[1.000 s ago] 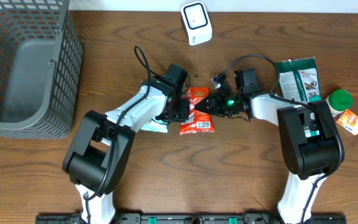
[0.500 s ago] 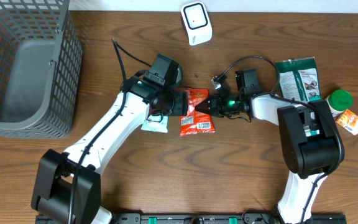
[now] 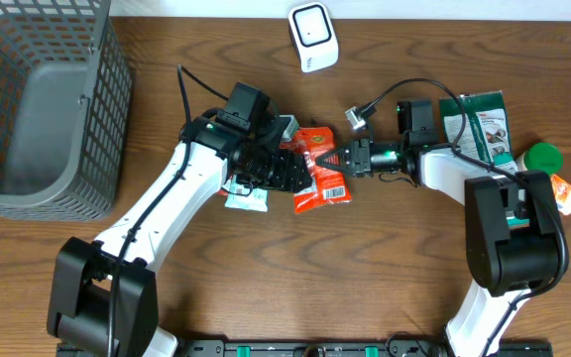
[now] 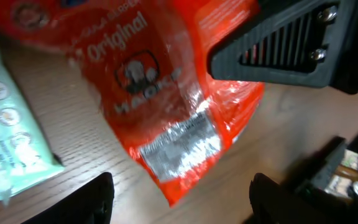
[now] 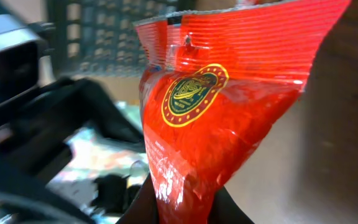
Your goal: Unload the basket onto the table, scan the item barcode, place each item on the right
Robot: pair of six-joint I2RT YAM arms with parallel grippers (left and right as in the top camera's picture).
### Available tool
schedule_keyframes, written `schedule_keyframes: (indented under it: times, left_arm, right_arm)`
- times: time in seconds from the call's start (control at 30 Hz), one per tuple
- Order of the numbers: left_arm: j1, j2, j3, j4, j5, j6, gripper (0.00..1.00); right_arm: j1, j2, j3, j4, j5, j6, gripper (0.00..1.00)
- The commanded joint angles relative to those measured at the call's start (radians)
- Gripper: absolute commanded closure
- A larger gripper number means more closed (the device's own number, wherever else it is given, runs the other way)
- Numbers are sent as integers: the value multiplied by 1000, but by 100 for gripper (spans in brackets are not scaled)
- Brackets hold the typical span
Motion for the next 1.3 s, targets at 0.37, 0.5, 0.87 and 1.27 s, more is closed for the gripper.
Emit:
schedule_keyframes:
  times: [0.37, 0.5, 0.87, 1.27]
  left_arm:
    - [2, -8, -3, 60, 115, 71, 29]
    - [1, -8, -3, 114, 185, 70, 29]
    - [-24, -7, -3, 132, 188, 71, 29]
    - [-14, -43, -3, 149, 197, 66, 29]
  right_arm:
    - [-73, -26, -2, 20, -229, 18, 98]
    - [-68, -27, -2, 21, -229, 23, 98]
    - [-66, -95, -2, 63, -228, 130, 99]
    - [-78, -190, -2, 107, -228, 190, 99]
